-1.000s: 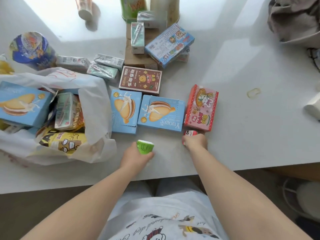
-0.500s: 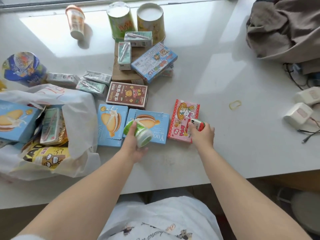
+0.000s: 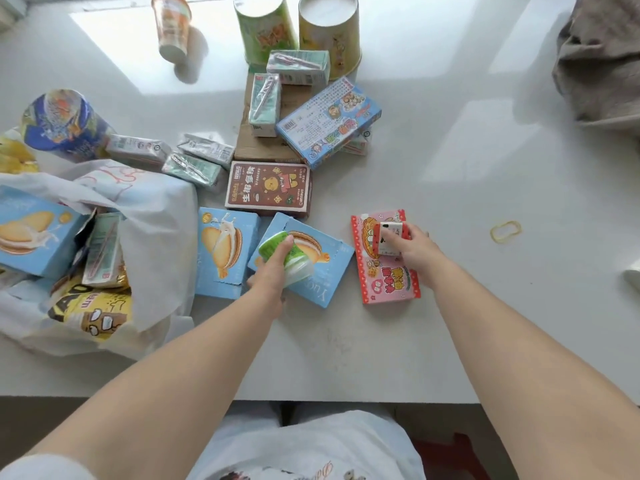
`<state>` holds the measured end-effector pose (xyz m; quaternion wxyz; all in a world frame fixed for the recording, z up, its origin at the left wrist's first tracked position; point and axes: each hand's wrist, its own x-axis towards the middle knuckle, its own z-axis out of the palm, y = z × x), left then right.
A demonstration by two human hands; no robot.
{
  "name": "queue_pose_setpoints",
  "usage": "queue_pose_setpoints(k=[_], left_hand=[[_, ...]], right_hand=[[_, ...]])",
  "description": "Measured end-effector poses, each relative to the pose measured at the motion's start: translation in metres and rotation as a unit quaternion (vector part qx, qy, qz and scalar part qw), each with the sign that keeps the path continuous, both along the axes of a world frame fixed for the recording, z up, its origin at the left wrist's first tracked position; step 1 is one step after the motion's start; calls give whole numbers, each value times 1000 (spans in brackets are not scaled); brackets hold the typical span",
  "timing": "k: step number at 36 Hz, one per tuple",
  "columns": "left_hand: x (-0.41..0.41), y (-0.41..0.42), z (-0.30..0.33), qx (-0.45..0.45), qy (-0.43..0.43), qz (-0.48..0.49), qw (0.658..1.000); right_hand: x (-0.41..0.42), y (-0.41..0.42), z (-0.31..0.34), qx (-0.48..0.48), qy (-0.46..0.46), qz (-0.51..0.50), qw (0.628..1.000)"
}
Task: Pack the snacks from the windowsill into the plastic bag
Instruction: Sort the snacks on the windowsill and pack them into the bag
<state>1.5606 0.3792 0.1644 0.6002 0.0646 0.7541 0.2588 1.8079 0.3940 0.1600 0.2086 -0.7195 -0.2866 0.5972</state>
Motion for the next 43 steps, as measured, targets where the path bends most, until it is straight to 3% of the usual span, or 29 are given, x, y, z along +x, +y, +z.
queue_pose_setpoints(k=[10, 13, 17, 20, 23, 27, 29, 31, 35, 39, 43], left_hand=[[-10, -10, -5, 34, 25, -37, 998], [-4, -7, -3, 73, 45, -113, 990], [21, 6, 18, 127, -13, -242, 962], [36, 14, 20, 127, -47, -303, 943], [41, 11, 19, 103, -54, -294, 949], [31, -2, 7, 77, -43, -236, 968], [27, -8, 2, 76, -37, -213, 973], [27, -14, 2, 83, -35, -217, 972], [33, -26, 6, 96, -13, -298, 950], [41, -33, 7, 89, 83, -363, 924], [48, -31, 10, 89, 109, -384, 913]], right_hand=[[22, 1, 0, -22, 131, 60, 989], [13, -2, 1, -28, 152, 71, 985], [-18, -6, 2, 13, 96, 146, 985], [-32, -8, 2, 57, 63, 139, 987], [-29, -11, -4, 100, -21, 94, 990], [-10, -16, 6, 106, -15, -22, 994], [5, -20, 16, 102, 10, -47, 994], [18, -27, 26, 82, 16, -10, 996], [31, -51, 32, 28, -64, 79, 994], [37, -86, 26, -3, -137, -1, 991], [31, -124, 26, -41, -261, -103, 959]])
